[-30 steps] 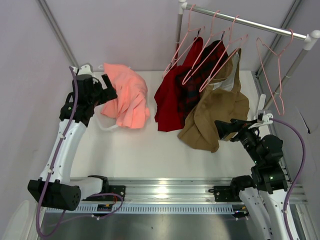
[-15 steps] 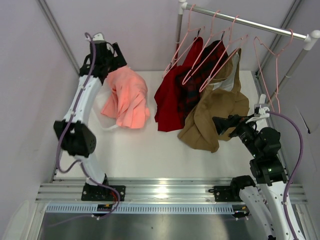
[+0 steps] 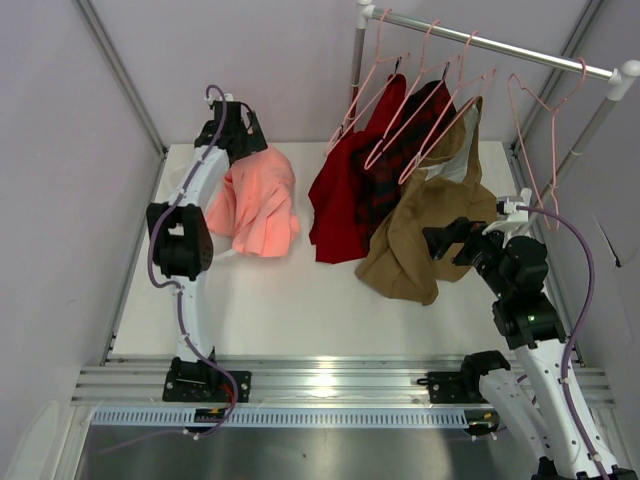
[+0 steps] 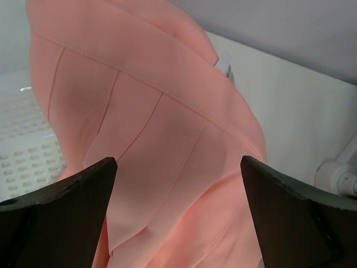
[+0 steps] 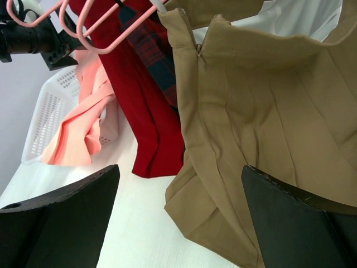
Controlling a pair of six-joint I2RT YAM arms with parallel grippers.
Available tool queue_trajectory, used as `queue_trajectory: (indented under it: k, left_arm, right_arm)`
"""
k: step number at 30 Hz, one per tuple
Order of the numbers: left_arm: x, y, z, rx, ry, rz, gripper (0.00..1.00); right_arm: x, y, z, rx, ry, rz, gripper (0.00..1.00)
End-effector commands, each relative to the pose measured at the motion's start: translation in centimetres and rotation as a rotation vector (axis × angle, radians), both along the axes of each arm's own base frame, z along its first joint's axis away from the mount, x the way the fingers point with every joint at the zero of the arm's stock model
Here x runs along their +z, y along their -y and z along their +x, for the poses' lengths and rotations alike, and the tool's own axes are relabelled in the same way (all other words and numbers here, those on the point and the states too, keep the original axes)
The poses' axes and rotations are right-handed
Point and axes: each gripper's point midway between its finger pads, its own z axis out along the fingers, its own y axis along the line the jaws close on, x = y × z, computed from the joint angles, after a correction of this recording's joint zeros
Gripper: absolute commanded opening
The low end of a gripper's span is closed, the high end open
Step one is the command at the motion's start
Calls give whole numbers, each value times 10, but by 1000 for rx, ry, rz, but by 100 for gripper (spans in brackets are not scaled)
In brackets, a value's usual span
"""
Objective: Place the skirt on the hanger
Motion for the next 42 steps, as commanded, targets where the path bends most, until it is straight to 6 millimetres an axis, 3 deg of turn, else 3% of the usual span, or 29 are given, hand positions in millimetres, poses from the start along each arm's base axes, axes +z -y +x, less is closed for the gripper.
queue_trajectory:
  k: [1, 10, 12, 13, 15, 16, 17, 22, 23, 25, 26, 29, 30, 32, 33, 38, 42]
  left_arm:
    - [19, -6, 11, -7, 97, 25, 99]
    - [-12, -3, 6, -49, 79, 43, 83]
    - [-12, -4, 9, -52, 83, 49, 70]
    - [-11, -4, 8, -53, 84, 51, 52]
    - [-4, -4, 9, -54, 105, 55, 32]
    - [7, -5, 9, -51, 128, 54, 5]
    - [15, -8, 8, -38, 141, 62, 0]
    - [74, -10, -4, -56, 250, 84, 0]
    - [106, -10, -12, -68, 305, 91, 0]
    - [138, -7, -23, -96, 364, 84, 0]
    - [169, -7, -38, -106, 418, 81, 0]
    - [203, 0, -66, -152, 478, 55, 0]
    - [230, 1, -88, -163, 532, 46, 0]
    - [244, 7, -110, -205, 561, 27, 0]
    - [269, 6, -134, -215, 613, 24, 0]
    - [320, 17, -211, -306, 721, 13, 0]
    - [374, 25, -278, -382, 850, -24, 0]
  right_arm:
    - [34, 6, 2, -29, 100, -11, 99]
    - [35, 6, 9, -44, 93, -7, 99]
    - [38, 6, 10, -51, 100, 10, 99]
    - [39, 6, 11, -56, 102, 11, 99]
    - [42, 4, 11, -55, 104, 20, 99]
    - [42, 5, 12, -60, 105, 22, 100]
    - [42, 3, 11, -54, 99, 25, 99]
    - [50, 0, 10, -53, 106, 32, 100]
    - [49, 2, 10, -68, 100, 31, 100]
    - [51, 5, 11, -90, 95, 37, 99]
    - [53, 8, 11, -112, 90, 37, 99]
    - [64, 8, 7, -110, 105, 49, 100]
    - [68, 8, 6, -109, 115, 49, 99]
    - [87, 9, 0, -108, 151, 68, 99]
    - [94, 10, -3, -109, 162, 78, 99]
    - [129, 13, -21, -106, 208, 120, 100]
    - [153, 12, -40, -70, 256, 131, 99]
